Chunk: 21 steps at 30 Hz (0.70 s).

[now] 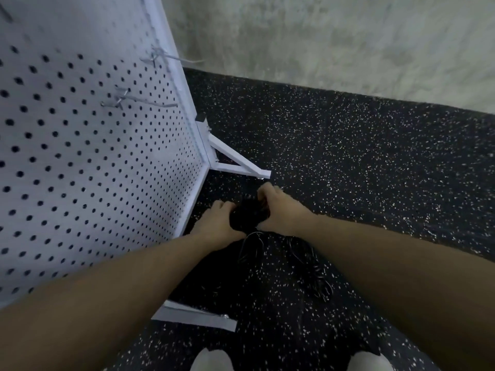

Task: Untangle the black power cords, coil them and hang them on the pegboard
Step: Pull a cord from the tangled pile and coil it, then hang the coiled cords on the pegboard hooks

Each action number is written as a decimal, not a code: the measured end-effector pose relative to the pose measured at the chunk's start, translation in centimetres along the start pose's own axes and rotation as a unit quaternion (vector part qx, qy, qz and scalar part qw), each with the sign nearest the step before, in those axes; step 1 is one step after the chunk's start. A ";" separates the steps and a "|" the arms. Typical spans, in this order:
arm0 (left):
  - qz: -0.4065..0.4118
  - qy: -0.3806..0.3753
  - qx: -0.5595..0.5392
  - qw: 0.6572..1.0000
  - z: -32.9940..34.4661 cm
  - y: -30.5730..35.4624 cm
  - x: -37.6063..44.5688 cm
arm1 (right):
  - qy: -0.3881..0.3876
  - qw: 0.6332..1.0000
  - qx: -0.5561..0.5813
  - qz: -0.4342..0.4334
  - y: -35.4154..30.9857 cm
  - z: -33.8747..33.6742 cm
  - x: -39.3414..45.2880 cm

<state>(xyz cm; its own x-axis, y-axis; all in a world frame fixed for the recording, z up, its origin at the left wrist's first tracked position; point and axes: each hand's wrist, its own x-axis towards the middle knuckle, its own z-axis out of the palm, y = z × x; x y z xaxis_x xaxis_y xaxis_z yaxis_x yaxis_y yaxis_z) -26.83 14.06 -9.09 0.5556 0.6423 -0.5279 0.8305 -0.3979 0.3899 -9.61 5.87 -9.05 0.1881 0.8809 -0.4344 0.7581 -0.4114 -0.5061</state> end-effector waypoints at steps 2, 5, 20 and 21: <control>0.004 0.005 -0.036 0.999 0.1 0.2 0.8 | 0.026 0.999 0.016 0.017 0.4 0.0 0.7; 0.003 0.005 -0.069 0.998 0.5 0.4 1.1 | -0.023 0.999 -0.037 0.013 0.4 -0.1 1.6; -0.059 -0.024 -0.548 0.834 -6.3 5.4 -4.0 | 0.111 0.973 -0.090 -0.179 -0.7 -8.6 -5.1; -0.062 -0.038 -0.571 0.818 -7.3 6.0 -4.4 | 0.135 0.962 -0.120 -0.205 -1.4 -9.7 -6.1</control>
<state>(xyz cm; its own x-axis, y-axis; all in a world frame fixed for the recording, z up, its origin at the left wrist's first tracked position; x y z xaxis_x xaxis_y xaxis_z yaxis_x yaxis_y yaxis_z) -24.55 13.62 1.08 0.5062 0.5718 -0.6456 0.3257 0.5664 0.7570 -5.77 3.41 1.55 -0.0273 0.9996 -0.0094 0.9189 0.0214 -0.3939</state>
